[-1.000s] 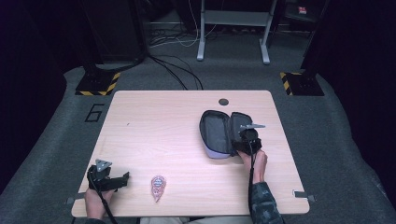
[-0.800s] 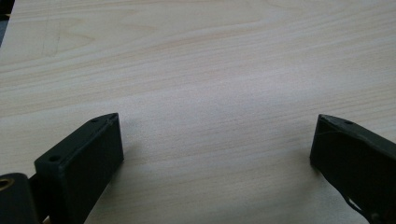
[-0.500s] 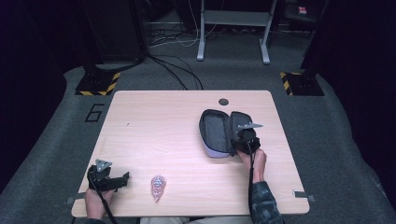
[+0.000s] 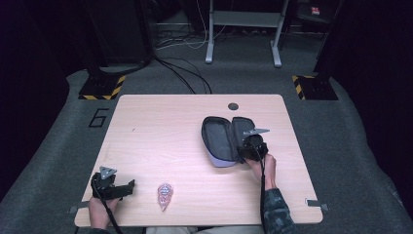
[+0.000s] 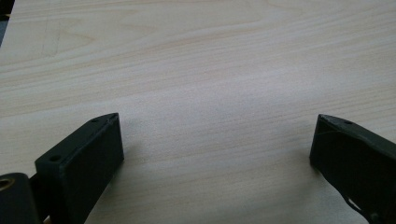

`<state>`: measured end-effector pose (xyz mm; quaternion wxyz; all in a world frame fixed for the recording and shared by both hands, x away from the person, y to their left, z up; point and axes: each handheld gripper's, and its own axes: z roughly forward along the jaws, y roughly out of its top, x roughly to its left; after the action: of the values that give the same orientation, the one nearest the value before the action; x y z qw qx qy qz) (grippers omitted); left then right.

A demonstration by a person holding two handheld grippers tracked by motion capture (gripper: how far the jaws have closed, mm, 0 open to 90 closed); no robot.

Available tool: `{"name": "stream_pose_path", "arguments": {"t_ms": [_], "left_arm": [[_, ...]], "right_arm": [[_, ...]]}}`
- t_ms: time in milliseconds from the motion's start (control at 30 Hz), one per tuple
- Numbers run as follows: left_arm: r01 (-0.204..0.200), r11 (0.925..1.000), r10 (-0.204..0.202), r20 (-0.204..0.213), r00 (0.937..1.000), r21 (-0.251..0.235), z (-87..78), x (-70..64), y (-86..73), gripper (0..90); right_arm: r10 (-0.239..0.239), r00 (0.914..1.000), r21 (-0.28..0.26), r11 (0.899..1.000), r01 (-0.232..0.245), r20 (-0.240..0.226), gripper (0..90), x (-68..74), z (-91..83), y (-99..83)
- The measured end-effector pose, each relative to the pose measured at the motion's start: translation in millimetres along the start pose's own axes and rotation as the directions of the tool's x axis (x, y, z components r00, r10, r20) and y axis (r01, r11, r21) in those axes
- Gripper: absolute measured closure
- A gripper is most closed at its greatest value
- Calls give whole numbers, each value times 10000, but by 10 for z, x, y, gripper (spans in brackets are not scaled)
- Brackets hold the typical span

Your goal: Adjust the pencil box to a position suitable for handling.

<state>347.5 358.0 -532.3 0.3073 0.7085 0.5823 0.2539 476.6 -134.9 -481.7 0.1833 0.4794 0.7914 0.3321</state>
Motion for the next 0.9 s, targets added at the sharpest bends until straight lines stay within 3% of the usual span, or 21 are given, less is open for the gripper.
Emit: {"name": "stream_pose_path", "arguments": {"t_ms": [300,367,667,733,800,833,900], "left_arm": [[-14,10000,14,5,10000,15,-1,1,0,25],[-4,10000,4,1,10000,6,0,0,0,25],[-20,10000,20,6,10000,0,0,2,0,25],[-4,10000,4,-3,10000,-1,0,0,0,25],[-12,10000,12,-3,10000,-9,1,1,0,25],[-6,10000,6,-2,10000,-4,0,0,0,25],[-14,10000,14,-4,10000,-9,1,1,0,25]], "right_arm": [[-634,9956,3,9980,636,-691,625,-5,8,2],[-927,9900,106,9955,943,-1062,625,-2,7,13],[-1480,9758,-53,9888,1491,-1611,623,12,36,26],[-1660,9678,-98,9859,1672,-1890,623,25,46,33],[-1777,9653,-132,9839,1785,-1912,623,24,51,38],[-1942,9581,-72,9803,1971,-2104,622,41,56,45],[-2024,9559,-163,9789,2036,-2127,622,51,67,44]]}}
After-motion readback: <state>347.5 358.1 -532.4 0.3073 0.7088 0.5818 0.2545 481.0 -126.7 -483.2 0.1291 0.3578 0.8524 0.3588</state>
